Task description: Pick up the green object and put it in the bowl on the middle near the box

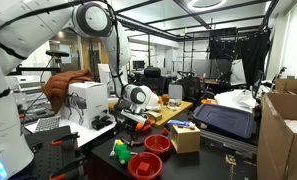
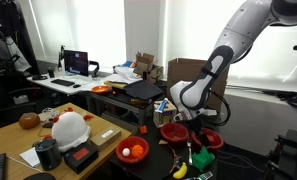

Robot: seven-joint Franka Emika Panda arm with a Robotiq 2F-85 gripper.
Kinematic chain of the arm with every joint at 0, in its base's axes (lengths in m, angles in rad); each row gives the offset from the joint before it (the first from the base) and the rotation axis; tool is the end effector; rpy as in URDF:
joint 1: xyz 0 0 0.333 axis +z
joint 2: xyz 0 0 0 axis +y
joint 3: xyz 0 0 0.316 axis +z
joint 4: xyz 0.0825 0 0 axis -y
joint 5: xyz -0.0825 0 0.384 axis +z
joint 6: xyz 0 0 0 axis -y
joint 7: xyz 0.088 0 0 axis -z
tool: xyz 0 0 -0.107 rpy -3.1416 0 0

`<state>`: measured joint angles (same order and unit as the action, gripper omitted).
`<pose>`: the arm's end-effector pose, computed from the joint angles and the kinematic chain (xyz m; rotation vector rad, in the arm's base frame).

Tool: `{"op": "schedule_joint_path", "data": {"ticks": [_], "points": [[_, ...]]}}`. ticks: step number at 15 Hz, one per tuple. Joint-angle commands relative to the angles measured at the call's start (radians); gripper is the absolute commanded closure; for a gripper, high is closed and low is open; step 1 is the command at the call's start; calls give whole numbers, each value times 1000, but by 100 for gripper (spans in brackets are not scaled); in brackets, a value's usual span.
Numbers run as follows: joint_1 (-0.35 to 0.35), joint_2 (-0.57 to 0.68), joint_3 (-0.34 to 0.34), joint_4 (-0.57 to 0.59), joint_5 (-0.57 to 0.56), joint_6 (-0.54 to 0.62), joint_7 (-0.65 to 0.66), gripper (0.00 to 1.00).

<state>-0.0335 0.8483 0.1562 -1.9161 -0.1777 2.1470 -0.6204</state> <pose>0.5187 0.0659 0.0200 -2.5920 -1.2056 0.8507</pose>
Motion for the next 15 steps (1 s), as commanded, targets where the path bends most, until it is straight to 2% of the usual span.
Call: {"op": "schedule_joint_path", "data": {"ticks": [1, 5, 11, 15], "points": [[-24, 26, 38, 42, 24, -103, -96, 0], [-17, 28, 61, 46, 29, -116, -184, 0], [-8, 23, 51, 50, 18, -66, -233, 0], [5, 29, 28, 50, -3, 51, -203, 0]]}}
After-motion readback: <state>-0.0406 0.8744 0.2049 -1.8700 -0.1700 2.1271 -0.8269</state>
